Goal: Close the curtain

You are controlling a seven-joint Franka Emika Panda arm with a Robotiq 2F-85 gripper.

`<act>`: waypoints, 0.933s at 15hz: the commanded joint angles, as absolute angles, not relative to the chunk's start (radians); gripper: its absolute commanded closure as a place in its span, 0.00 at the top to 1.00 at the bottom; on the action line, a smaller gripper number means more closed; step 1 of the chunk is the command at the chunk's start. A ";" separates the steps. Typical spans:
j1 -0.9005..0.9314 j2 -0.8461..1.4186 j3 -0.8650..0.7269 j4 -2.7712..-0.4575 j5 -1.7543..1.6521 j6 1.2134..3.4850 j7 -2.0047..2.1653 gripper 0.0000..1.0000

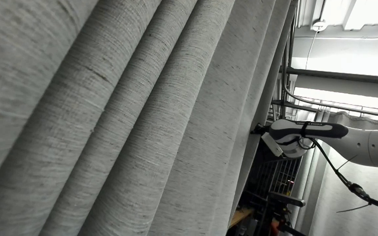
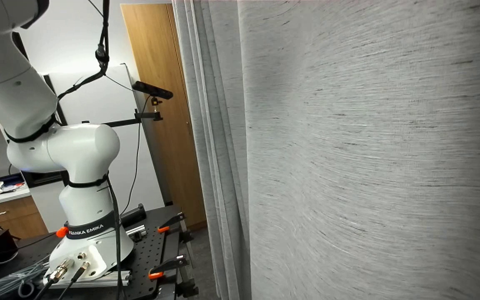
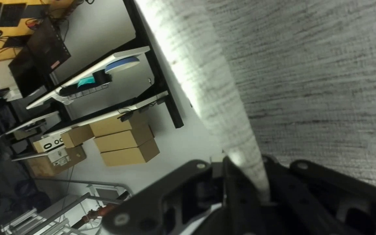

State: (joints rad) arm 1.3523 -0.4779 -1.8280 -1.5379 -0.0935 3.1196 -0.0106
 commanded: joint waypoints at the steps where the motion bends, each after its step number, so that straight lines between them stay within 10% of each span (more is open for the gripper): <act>1: 1.428 -0.602 -1.873 -1.540 -0.135 3.034 -0.083 0.00; 2: 1.442 -0.605 -1.880 -1.538 -0.137 3.036 -0.090 0.00; 3: 1.450 -0.616 -1.872 -1.534 -0.139 3.035 -0.098 0.27; 14: 1.466 -0.561 -1.993 -1.645 -0.232 2.727 -0.087 0.99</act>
State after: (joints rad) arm 1.4733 -0.5937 -2.0026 -1.6244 -0.1854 2.7782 -0.0980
